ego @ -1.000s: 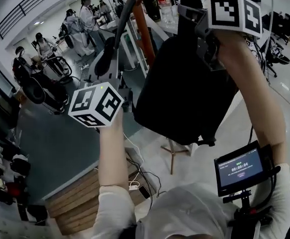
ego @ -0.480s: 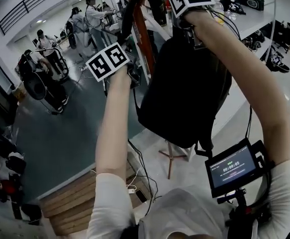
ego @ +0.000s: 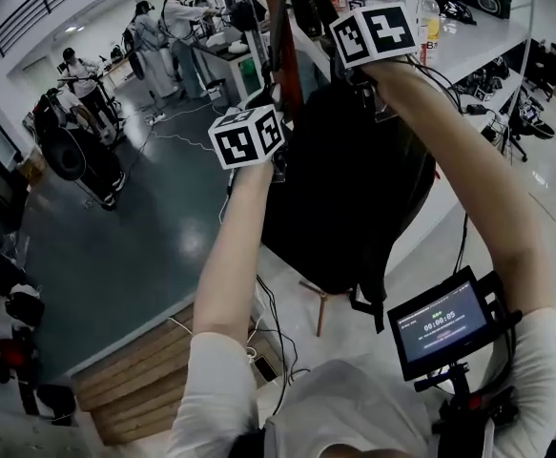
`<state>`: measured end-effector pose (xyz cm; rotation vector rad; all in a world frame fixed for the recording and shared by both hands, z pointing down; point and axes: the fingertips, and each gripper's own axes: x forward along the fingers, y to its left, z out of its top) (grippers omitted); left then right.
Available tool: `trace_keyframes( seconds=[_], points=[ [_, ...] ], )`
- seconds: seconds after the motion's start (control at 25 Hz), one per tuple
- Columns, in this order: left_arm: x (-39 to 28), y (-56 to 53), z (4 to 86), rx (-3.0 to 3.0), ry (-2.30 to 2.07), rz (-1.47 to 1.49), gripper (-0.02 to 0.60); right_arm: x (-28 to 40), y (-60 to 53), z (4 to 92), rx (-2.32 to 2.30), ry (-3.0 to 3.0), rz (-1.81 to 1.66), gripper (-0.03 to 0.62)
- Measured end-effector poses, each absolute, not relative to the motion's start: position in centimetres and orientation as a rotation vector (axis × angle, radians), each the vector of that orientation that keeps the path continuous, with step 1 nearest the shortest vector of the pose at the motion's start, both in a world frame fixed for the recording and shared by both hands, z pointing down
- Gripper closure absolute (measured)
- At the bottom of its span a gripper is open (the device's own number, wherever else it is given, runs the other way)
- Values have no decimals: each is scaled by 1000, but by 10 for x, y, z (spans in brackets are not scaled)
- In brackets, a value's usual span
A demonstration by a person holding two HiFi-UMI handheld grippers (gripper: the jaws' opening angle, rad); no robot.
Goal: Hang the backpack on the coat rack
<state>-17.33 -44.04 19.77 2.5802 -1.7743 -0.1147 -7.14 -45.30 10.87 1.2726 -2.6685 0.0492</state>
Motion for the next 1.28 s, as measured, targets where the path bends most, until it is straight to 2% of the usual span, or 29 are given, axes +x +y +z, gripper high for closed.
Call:
trace_keyframes(
  seconds=[0.32, 0.44, 0.64, 0.8, 0.96, 1.16, 1.28],
  points=[
    [-162, -406, 193, 2786, -1843, -110, 575, -64, -437, 107, 1297, -2788, 17, 554],
    [-150, -379, 190, 2902, -1881, -129, 564, -58, -430, 106, 1420, -2737, -226, 554],
    [-130, -354, 213, 2979, -1913, -22, 546, -55, -406, 109, 1661, -2413, -930, 553],
    [-118, -325, 226, 3038, -1870, -123, 526, -35, -398, 114, 1790, -2338, -1028, 549],
    [-117, -311, 267, 3013, -1845, -129, 513, -20, -389, 118, 1870, -2367, -1116, 497],
    [-137, -287, 310, 2882, -1827, -216, 399, -14, -369, 112, 1918, -2391, -1275, 452],
    [-164, -263, 321, 2739, -1979, -347, 397, -8, -358, 115, 1933, -2465, -1335, 402]
  ],
)
